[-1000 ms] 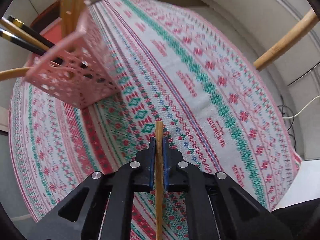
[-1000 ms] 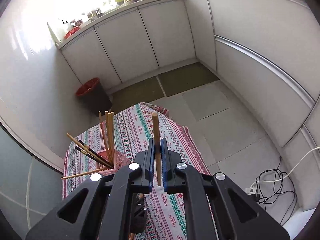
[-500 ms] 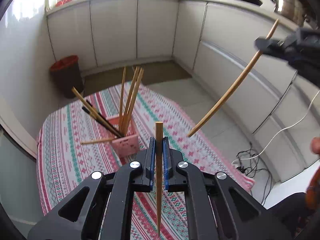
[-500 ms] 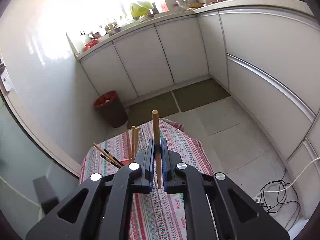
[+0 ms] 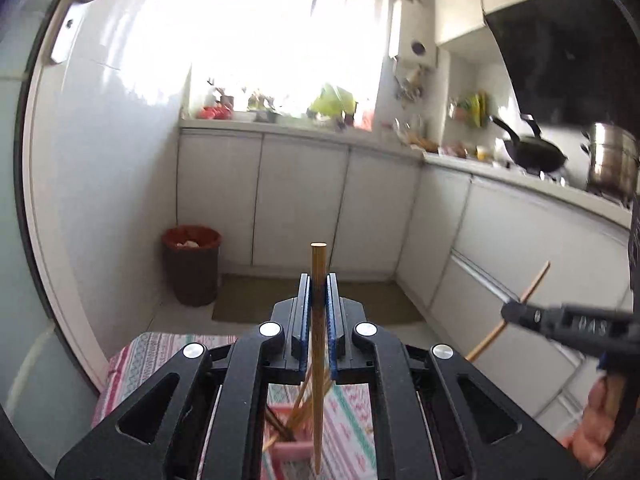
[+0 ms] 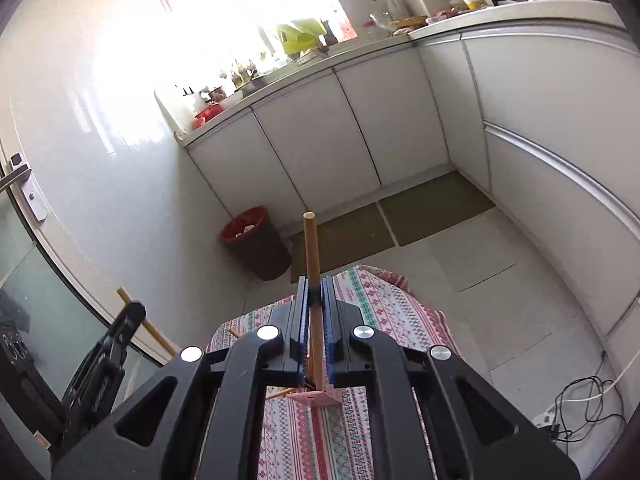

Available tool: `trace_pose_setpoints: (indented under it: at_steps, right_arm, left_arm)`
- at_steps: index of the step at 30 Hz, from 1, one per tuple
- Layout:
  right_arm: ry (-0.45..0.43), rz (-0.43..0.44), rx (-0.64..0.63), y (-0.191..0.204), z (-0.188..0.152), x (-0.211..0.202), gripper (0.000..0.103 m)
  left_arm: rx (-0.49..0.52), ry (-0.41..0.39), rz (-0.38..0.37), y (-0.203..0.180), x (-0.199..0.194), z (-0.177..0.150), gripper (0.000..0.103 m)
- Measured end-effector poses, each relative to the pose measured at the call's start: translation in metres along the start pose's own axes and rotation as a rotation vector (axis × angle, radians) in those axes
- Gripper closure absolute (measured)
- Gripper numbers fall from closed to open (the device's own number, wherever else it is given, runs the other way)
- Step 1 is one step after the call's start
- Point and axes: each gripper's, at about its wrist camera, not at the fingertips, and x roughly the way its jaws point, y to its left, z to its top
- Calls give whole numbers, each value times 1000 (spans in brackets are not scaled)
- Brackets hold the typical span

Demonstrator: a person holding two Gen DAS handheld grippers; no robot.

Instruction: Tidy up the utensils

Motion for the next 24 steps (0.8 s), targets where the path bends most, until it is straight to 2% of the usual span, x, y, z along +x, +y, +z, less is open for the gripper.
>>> trace_pose_setpoints:
  at_steps: [3,8,10,11,12,17,24]
  right_arm:
    - [26,5,-3,2,-1,19,96]
    - [37,1,-8,4,0,42,96]
    - [39,3,-7,6,-1,47,96]
    - [42,6,-6,7,-2,49,96]
    - [44,9,-6,8,-4,50,96]
    - [44,11,-25,20,-10,58,96]
    - [81,4,-54,39,-27,90,96]
  left_arm:
    - [-23,-34,48,1,24,-8,97]
    - [-62,-30,93,8,64,-33,96]
    - [-75,18,100,13,76,-44,83]
    - [-86,14,115,18,75,-46,74]
    - [-93,2,125,22,71,-44,69]
    - [-98,-56,161,37,32,-21,51]
    - [-93,-48,214,55,18,-16,46]
